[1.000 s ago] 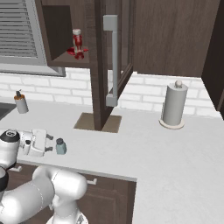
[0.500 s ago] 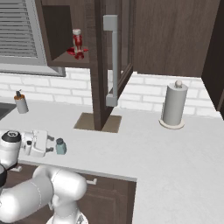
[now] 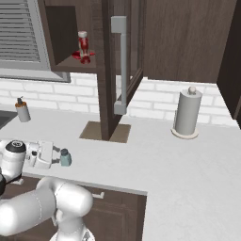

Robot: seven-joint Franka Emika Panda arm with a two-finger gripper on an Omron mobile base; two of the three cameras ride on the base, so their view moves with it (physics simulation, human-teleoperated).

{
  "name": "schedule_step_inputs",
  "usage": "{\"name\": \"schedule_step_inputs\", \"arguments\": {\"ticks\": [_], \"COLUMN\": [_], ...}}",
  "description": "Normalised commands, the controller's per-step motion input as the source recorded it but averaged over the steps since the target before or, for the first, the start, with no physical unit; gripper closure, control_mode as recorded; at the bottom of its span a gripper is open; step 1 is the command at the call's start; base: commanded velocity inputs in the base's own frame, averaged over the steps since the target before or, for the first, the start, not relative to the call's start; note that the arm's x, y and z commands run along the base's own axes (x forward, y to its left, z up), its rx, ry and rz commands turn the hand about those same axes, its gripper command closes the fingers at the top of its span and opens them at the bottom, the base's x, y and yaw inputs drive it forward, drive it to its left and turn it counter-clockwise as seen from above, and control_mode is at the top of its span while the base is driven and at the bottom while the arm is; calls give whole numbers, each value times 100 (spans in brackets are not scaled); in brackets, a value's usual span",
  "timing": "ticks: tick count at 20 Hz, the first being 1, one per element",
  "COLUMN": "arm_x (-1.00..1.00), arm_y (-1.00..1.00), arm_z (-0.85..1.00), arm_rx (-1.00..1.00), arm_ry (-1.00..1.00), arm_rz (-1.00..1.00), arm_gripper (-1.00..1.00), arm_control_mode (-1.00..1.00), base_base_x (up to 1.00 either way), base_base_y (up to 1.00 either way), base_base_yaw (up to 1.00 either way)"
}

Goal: Put the shaker and condiment bottle from the counter next to their counterparts in the cabinet.

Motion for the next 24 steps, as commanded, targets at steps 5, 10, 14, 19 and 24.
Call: {"name": "schedule_step_inputs", "arguments": {"ticks": [5,10,14,19,24], "arm_x": [14,15,22,19,11], "arm_y": [0,0,0,0,0], "arm_z": [-9,-11,-18,-16,-17], "arm_rx": [0,0,0,0,0], "arm_ry": [1,1,1,0,0], "arm_rz": [0,0,0,0,0], "arm_gripper": [-100,-100,-100,-100,100], "arm_control_mode": [-100,-100,-100,-100,-100], "base_base_x": [0,0,0,0,0], "base_base_y": [0,0,0,0,0], "base_base_yaw": [0,0,0,0,0]}}
